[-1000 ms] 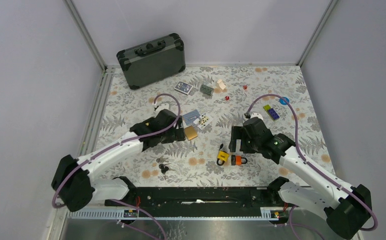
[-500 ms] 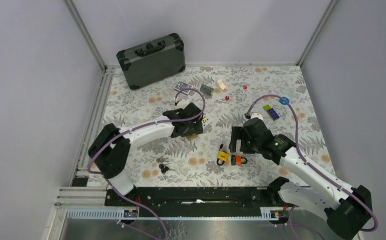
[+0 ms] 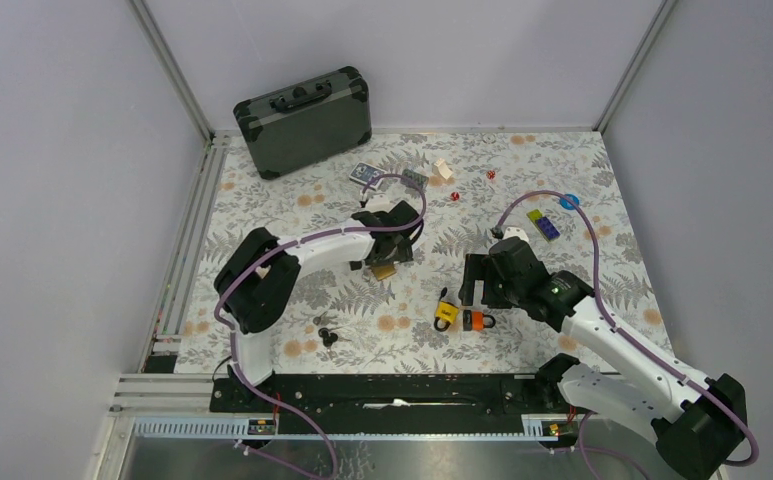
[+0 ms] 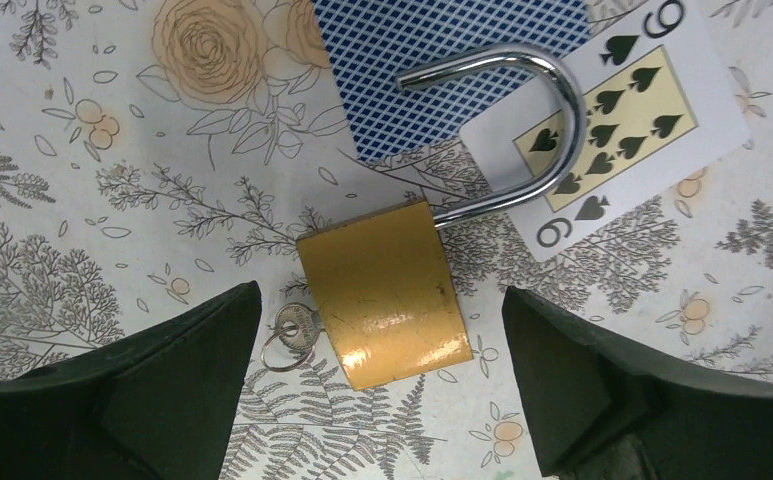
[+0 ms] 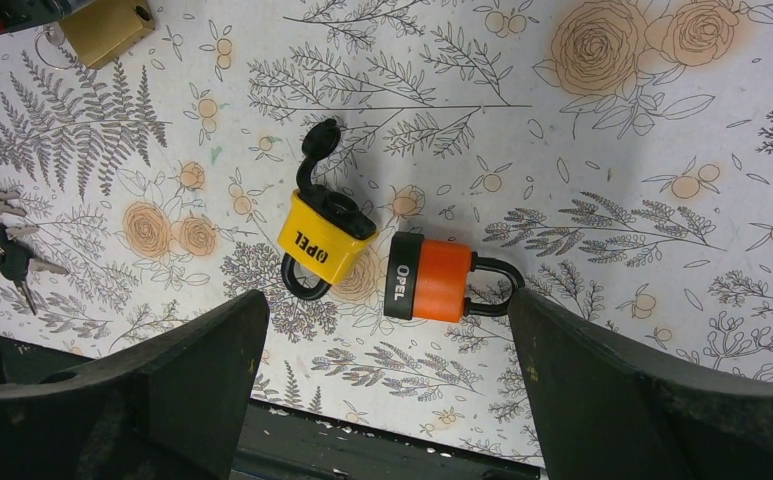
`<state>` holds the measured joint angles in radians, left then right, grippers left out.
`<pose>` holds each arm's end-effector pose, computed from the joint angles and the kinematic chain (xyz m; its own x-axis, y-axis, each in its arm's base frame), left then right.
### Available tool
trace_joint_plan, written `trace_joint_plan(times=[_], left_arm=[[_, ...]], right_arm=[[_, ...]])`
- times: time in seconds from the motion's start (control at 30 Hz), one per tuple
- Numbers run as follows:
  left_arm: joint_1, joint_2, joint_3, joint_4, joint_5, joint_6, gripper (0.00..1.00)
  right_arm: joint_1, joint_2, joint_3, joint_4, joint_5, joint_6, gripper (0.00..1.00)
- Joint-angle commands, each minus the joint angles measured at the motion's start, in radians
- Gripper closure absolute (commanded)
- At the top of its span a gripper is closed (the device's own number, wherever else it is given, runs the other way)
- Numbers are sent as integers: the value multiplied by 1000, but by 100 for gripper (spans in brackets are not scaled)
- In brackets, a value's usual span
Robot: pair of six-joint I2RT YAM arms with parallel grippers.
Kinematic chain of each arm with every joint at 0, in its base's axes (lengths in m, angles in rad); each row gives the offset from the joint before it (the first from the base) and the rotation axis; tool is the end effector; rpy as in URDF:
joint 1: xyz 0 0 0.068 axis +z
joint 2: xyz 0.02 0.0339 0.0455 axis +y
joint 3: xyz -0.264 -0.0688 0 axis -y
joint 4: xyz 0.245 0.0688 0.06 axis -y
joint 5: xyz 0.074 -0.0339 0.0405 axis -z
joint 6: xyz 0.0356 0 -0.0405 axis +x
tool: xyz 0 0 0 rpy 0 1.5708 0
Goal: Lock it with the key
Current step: Pick up the lock from the center of the board.
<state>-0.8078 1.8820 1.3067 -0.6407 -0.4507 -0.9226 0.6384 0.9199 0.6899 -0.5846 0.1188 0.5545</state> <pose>0.2710 -0.2610 0.1824 -0.8265 -0.1739 -0.5354 -0.1870 0.9819 -0.0303 0.1529 0.1082 0.2465 -0.7738 0.0768 -0.6287 -0.1399 0.9474 0.2880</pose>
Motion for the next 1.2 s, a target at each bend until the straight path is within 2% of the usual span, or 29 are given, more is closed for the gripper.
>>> trace_joint_plan(times=[0.0,0.27,0.53,1.03,1.17], left_arm=[[10,20,33,-28,-58,-32,1],[28,62,46,-33,-49,-45,2],[30,72,36,-26,-31,-56,7],[29,62,-16,17,-10,-53,37],[29,55,-44,49,8,-38,54]], right_arm=[[-5,-10,-3,18,-1,1,3],[-5,-11,-7,18,-9,2,3],[-6,-17,-8,16,-8,6,3],[-5,-28,-16,16,-5,12,3],[-7,-33,-16,17,-1,14,3]])
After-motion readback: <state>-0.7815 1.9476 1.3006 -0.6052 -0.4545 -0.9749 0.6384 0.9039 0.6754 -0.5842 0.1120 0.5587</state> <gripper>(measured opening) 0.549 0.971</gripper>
